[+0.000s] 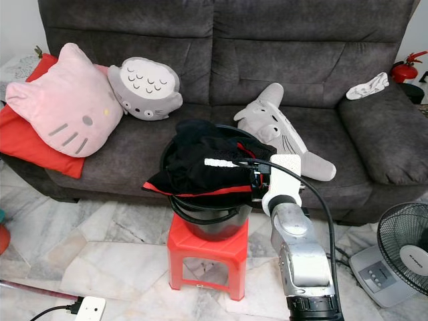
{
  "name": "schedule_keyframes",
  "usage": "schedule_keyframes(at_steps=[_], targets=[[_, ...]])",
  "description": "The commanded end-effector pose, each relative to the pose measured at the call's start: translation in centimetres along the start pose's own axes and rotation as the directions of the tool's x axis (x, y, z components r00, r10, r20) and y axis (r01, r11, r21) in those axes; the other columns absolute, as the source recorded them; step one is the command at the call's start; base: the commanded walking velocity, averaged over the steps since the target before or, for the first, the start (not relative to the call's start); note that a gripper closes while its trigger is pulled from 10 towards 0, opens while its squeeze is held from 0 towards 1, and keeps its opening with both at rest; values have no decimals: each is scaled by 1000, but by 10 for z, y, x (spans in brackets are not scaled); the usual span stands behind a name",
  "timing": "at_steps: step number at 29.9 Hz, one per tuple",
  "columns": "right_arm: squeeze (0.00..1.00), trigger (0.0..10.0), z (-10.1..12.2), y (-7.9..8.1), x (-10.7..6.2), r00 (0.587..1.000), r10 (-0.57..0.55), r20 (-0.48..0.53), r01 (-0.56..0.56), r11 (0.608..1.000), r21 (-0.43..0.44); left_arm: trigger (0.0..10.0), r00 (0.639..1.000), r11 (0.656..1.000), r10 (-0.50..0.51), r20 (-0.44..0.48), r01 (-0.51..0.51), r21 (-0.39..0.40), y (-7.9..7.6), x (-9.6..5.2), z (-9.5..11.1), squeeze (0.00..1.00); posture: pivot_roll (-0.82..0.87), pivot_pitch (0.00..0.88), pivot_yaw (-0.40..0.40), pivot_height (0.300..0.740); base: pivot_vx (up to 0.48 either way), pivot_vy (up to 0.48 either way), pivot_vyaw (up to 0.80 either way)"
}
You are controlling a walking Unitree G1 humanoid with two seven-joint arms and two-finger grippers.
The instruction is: Hang hanger
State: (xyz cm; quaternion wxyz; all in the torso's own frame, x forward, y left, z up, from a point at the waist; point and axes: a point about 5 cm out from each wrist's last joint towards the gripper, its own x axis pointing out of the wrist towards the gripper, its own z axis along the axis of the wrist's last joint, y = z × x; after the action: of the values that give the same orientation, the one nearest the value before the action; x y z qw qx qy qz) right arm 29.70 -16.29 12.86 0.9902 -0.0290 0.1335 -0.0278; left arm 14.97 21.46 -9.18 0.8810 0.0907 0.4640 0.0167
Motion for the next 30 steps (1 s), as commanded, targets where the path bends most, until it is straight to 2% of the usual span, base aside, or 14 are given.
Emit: schedule_keyframes(at_steps=[1, 4, 9, 13, 23, 30], targets=[[0, 10000, -7, 3, -1, 999, 21, -45, -22, 1000, -18, 10000, 999, 1000, 5, -31, -5, 5, 0, -2, -9, 0, -63, 58, 1, 740, 0, 0, 0], [0, 10000, -13, 11, -1, 994, 79, -77, -82, 996, -32, 10000, 999, 1000, 6, -32, -6, 5, 0, -2, -9, 0, -63, 58, 1, 740, 0, 0, 0], [0, 10000, -17, 11, 1, 991, 83, -102, -87, 995, -37, 10000, 999, 1000, 6, -32, -6, 4, 0, -2, -9, 0, -61, 59, 1, 740, 0, 0, 0], [0, 10000, -16, 9, 3, 992, 78, -101, -83, 996, -39, 10000, 1000, 1000, 6, -30, -6, 3, 0, -2, -9, 0, -61, 59, 0, 740, 0, 0, 0], [0, 10000, -10, -9, 17, 997, 13, -74, -16, 999, -41, 10000, 1000, 1000, 9, -27, -9, 5, 0, -2, -9, 0, -60, 58, 3, 740, 0, 0, 0], [0, 10000, -6, -6, 21, 998, 37, -58, -39, 998, -42, 10000, 1000, 1000, 11, -27, -11, 6, 1, -2, -9, 0, -58, 59, 4, 740, 0, 0, 0]])
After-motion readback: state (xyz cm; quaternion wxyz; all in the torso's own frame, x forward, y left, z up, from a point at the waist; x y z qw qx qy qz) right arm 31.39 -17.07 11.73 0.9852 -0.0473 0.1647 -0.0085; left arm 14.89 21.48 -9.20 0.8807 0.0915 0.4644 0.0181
